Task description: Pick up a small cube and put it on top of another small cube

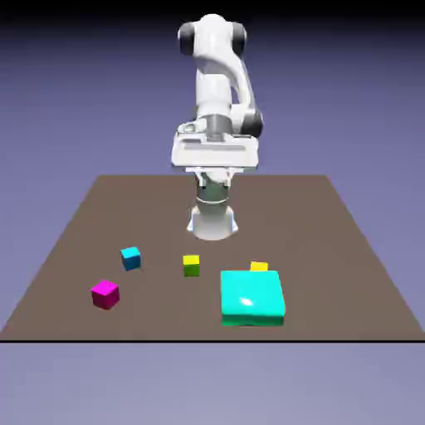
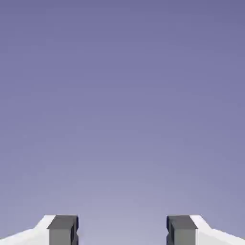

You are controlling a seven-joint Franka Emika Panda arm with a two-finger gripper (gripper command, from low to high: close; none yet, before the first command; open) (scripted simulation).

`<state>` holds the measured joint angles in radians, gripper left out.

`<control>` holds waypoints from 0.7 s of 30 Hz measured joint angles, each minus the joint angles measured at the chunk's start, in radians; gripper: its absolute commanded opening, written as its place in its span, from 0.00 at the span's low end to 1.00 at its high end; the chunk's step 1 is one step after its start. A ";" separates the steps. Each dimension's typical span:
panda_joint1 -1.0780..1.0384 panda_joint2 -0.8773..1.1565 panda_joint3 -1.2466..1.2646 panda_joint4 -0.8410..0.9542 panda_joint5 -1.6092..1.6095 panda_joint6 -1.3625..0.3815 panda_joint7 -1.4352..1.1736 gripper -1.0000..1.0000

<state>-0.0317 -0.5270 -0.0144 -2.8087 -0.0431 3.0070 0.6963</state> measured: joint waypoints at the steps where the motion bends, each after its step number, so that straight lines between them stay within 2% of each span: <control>1: -0.036 0.036 -0.012 0.001 -0.036 -0.025 -0.037 0.50; 15: -0.569 0.535 -0.179 0.017 -0.536 -0.373 -0.556 0.50; 16: -0.605 0.548 -0.184 0.017 -0.550 -0.383 -0.571 0.50; 18: -0.531 0.549 -0.184 0.017 -0.550 -0.383 -0.571 0.50; 21: -0.543 0.657 -0.228 0.037 -0.621 -0.293 -0.510 0.50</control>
<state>-0.5744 0.1301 -0.2420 -2.7716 -0.6644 2.7139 0.1862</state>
